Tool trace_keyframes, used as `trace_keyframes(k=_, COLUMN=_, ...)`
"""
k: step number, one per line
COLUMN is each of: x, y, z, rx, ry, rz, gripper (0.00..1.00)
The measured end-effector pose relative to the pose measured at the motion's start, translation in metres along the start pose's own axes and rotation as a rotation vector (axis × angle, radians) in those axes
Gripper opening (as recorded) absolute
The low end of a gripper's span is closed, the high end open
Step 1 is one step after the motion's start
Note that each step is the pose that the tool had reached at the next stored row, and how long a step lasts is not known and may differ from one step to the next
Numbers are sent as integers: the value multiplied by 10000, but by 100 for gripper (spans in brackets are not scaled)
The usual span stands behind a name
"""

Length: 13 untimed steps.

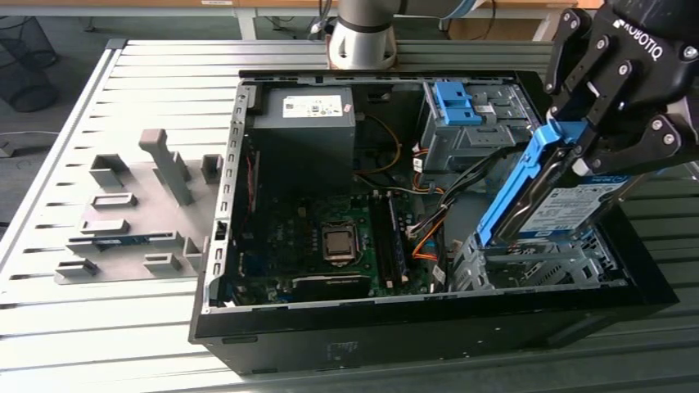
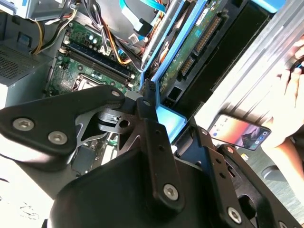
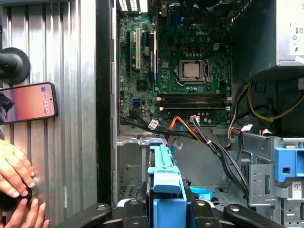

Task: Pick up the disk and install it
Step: 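Insert the disk into the insertion slot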

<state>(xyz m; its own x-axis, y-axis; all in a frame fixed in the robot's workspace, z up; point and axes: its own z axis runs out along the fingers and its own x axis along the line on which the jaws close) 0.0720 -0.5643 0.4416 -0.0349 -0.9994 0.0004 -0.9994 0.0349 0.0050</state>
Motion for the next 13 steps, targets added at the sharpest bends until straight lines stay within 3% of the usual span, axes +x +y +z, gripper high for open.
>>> trace_keyframes(k=13, x=7, y=-2, z=71, rx=0, ry=14, rz=3, gripper=37)
